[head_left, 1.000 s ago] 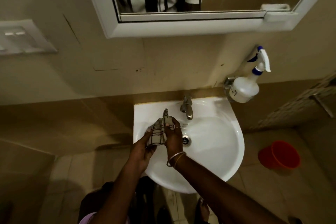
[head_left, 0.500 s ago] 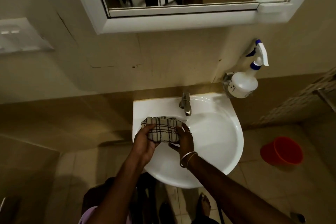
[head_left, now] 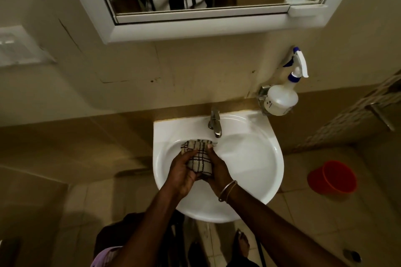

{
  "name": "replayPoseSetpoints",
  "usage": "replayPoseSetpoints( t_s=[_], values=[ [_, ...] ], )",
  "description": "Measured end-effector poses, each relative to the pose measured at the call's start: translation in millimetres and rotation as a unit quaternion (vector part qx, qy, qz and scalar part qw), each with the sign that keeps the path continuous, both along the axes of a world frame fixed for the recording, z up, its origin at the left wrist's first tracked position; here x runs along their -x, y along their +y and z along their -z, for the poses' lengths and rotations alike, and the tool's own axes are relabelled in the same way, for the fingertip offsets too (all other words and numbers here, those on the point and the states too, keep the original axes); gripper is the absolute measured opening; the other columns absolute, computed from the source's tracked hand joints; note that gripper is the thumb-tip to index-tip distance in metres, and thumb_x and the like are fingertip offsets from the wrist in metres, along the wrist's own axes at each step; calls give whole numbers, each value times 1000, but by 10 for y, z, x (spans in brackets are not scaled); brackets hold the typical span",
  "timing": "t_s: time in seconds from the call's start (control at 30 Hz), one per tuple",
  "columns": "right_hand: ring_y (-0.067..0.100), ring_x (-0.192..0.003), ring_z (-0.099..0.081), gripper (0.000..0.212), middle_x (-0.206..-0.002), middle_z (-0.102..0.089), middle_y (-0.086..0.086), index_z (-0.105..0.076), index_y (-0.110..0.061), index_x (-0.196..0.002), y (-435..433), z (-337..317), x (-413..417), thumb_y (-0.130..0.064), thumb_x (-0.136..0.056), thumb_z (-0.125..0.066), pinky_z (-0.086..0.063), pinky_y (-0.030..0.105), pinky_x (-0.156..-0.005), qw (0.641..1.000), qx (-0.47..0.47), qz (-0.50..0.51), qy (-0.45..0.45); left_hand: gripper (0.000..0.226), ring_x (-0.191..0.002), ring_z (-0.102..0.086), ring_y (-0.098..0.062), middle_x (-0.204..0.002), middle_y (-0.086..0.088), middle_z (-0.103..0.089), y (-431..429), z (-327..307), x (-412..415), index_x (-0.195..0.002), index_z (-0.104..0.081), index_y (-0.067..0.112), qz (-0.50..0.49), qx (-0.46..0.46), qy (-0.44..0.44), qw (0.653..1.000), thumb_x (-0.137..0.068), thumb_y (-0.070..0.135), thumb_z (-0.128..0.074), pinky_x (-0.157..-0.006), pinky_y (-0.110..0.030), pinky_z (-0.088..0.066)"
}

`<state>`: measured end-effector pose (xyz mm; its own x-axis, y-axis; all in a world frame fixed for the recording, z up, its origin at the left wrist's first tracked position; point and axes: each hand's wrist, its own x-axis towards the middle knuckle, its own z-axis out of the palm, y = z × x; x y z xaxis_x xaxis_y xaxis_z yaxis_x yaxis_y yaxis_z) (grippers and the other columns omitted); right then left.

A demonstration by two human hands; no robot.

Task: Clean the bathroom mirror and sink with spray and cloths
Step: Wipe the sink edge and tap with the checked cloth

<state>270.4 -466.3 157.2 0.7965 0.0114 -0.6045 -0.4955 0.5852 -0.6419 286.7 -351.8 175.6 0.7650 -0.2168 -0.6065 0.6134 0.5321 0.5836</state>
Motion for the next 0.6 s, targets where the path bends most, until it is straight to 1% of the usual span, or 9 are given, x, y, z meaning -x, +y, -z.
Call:
replayPoseSetpoints(
  t_s=[0.07,0.1,0.13,0.2,0.23,0.33,0.37,0.47,0.6],
  values=[
    [30,-109,-71,50,-126,-71,19,-68,-12,-129,-60,-19,51,-49,-101,-52,-56,47,-94,998,-48,-27,28,37,-115,-68,-37,-125,-22,-69,-66,-28,56,-130,-61,3,0,9,3,1000,-95,13,-59,-95,-51,-56],
    [31,-112,-70,49,-129,-69,18,-68,-13,-129,-92,-12,80,-49,-100,-53,-52,53,-100,997,-69,-32,33,35,-114,-68,-37,-124,-22,-70,-90,-37,87,-129,-62,3,-1,12,2,1000,-96,12,-58,-94,-50,-57],
    [32,-115,-69,47,-130,-68,19,-68,-12,-130,-123,18,109,-46,-101,-54,-50,56,-102,995,-90,-29,31,32,-113,-69,-36,-122,-22,-71,-103,-46,113,-128,-62,3,0,12,-4,1000,-97,11,-57,-92,-49,-58],
    [36,-117,-67,44,-133,-66,22,-63,-9,-135,-159,78,168,-35,-100,-57,-53,55,-97,992,-120,-12,19,28,-110,-71,-34,-119,-19,-73,-113,-57,156,-125,-64,5,21,-28,-27,999,-99,11,-55,-89,-48,-60],
    [38,-119,-65,46,-134,-64,24,-59,-7,-138,-170,101,195,-30,-99,-59,-56,54,-94,992,-129,-1,14,26,-108,-72,-32,-117,-17,-74,-112,-52,168,-124,-65,8,43,-75,-46,995,-100,13,-55,-87,-49,-61],
    [43,-124,-62,49,-137,-61,28,-54,-3,-142,-228,188,235,-19,-96,-59,-57,53,-96,987,-154,36,14,19,-97,-74,-22,-108,-5,-76,-103,9,174,-117,-67,22,102,-257,-93,956,-99,20,-59,-81,-43,-64],
    [43,-125,-61,49,-138,-60,28,-52,-2,-143,-252,210,240,-16,-96,-58,-57,53,-96,987,-153,45,17,18,-95,-74,-19,-107,-3,-75,-95,41,169,-115,-66,24,107,-298,-105,943,-99,21,-61,-80,-41,-64],
    [43,-123,-63,47,-140,-58,30,-49,0,-145,-315,233,244,-10,-99,-55,-60,51,-90,985,-161,55,14,12,-93,-73,-17,-103,-1,-75,-80,60,148,-106,-68,29,113,-359,-139,916,-96,23,-65,-80,-41,-64],
    [41,-116,-67,48,-137,-60,30,-51,0,-143,-364,155,232,-11,-96,-56,-61,51,-87,985,-169,46,6,8,-90,-74,-17,-97,3,-77,-85,46,117,-99,-70,33,121,-385,-149,903,-92,29,-68,-81,-46,-63]
  ],
)
